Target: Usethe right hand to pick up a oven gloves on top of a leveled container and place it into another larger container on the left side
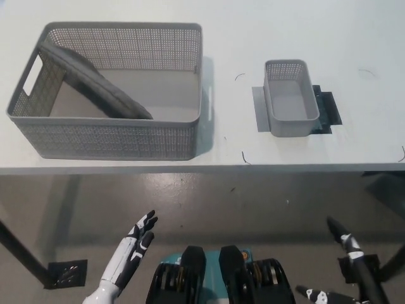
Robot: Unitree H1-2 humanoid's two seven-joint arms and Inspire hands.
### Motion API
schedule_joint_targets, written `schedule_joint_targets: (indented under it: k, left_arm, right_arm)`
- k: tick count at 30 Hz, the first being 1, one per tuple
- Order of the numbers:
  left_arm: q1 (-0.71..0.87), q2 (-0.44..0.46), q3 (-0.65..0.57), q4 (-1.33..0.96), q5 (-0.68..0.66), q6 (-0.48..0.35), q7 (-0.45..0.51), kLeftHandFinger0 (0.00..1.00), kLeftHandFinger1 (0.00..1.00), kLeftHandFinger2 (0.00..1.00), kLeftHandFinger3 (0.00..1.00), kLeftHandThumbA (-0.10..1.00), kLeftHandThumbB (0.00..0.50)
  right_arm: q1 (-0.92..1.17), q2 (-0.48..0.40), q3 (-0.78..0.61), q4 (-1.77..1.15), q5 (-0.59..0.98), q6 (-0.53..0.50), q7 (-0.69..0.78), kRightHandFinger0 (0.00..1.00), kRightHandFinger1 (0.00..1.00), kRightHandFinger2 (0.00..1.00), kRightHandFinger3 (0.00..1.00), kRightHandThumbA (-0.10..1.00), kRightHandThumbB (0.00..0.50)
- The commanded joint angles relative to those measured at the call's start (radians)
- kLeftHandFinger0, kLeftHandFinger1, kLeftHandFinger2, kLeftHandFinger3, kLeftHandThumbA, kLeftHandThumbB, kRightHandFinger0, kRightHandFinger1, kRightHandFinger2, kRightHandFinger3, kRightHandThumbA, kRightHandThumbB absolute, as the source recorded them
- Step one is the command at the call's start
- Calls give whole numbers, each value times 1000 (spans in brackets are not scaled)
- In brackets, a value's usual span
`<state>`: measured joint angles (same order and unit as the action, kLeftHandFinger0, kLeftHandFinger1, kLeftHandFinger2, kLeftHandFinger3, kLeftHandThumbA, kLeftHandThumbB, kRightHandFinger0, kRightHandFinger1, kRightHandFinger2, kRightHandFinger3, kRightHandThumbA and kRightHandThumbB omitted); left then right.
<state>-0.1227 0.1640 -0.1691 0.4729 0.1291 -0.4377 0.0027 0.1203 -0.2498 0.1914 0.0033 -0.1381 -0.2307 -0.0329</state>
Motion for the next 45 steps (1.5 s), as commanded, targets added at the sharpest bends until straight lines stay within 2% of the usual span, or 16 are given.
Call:
schedule_joint_targets:
  k: [1, 5, 9, 20, 24, 31, 45]
  left_arm:
    - [-15, 8, 3, -2, 7, -32, 18, 937, 1000, 1000, 1000, 1000, 500]
    - [-22, 10, 1, 12, 6, -32, 15, 921, 1000, 1000, 1000, 1000, 500]
    - [-27, 9, 2, 27, 4, -32, 12, 927, 1000, 1000, 1000, 1000, 500]
    - [-34, 11, 3, 49, 1, -32, 16, 885, 1000, 1000, 1000, 1000, 500]
    - [-31, 12, 4, 46, 3, -32, 18, 867, 1000, 1000, 1000, 1000, 500]
    - [-17, 11, 7, 39, -1, -32, 16, 844, 1000, 1000, 1000, 1000, 500]
    - [-5, 8, 11, 34, -6, -32, 13, 802, 1000, 1000, 1000, 1000, 500]
  right_arm:
    - [-43, -23, 6, 84, 78, -85, 103, 1000, 1000, 1000, 1000, 1000, 355]
    - [-54, -20, -5, 120, 98, -91, 125, 1000, 1000, 1000, 1000, 1000, 339]
    - [-67, -17, -12, 138, 99, -75, 139, 1000, 1000, 1000, 1000, 1000, 363]
    - [-85, -14, -1, 141, 51, -63, 164, 1000, 1000, 1000, 1000, 1000, 368]
    - [-90, -14, 3, 129, 33, -49, 170, 1000, 1000, 1000, 1000, 1000, 406]
    - [-90, -15, 14, 123, 11, -38, 189, 1000, 1000, 1000, 1000, 1000, 428]
    - [-89, -17, 28, 106, -30, -26, 203, 1000, 1000, 1000, 1000, 1000, 421]
